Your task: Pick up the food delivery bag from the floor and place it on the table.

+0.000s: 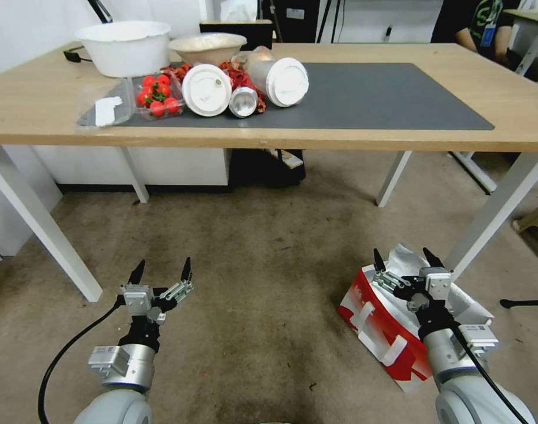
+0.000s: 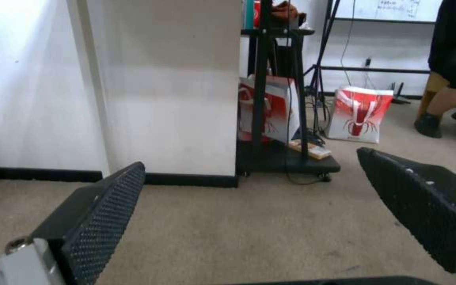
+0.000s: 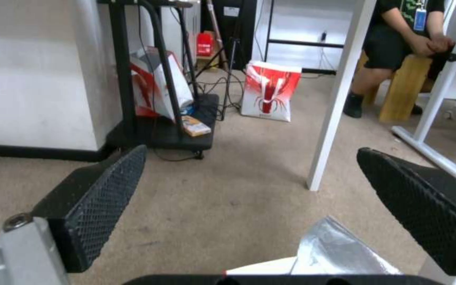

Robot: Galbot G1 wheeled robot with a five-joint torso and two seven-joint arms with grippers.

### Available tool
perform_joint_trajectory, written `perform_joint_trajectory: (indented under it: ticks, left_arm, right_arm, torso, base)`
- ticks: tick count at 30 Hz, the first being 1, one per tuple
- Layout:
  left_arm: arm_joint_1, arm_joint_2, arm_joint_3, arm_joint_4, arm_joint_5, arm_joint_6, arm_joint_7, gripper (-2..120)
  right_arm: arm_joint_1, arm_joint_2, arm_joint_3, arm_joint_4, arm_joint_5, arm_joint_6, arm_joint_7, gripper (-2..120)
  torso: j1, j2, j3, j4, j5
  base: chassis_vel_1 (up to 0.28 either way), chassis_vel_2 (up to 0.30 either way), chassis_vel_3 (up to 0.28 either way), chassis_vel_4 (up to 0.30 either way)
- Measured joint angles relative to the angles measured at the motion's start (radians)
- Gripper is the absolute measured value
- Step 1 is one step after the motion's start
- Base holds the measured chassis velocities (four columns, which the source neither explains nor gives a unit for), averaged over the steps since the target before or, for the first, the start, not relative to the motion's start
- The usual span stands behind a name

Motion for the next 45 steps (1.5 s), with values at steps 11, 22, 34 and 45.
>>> perform_joint_trajectory:
  ticks: [11,22,34,45]
  left_arm:
    - [-0.001,0.0,0.001,0.004,0.0,-0.004,0.002,100]
    - [-0.004,0.001,0.001,0.01,0.0,-0.006,0.003,100]
    - [-0.006,0.0,0.0,0.015,0.0,-0.006,0.005,100]
    - [-0.007,0.003,-0.006,0.026,0.002,-0.023,0.003,100]
  right_arm:
    - [-0.003,-0.002,0.002,0.002,0.0,-0.001,0.0,100]
    - [0.001,-0.004,-0.001,-0.002,0.0,-0.001,0.0,100]
    - [0.005,-0.006,-0.002,-0.007,0.0,-0.001,-0.001,100]
    - [0.004,-0.07,0.021,0.001,0.026,-0.074,-0.027,100]
  torso:
    - [-0.005,-0.042,-0.037,0.0,0.0]
    - [-0.008,-0.086,-0.079,0.0,0.0]
    - [-0.013,-0.104,-0.08,0.0,0.0]
    - [-0.012,-0.099,-0.08,-0.0002,0.0]
  base:
    - [0.0,0.0,0.0,0.0]
    - [0.0,0.0,0.0,0.0]
    - [0.0,0.0,0.0,0.0]
    - [0.0,0.0,0.0,0.0]
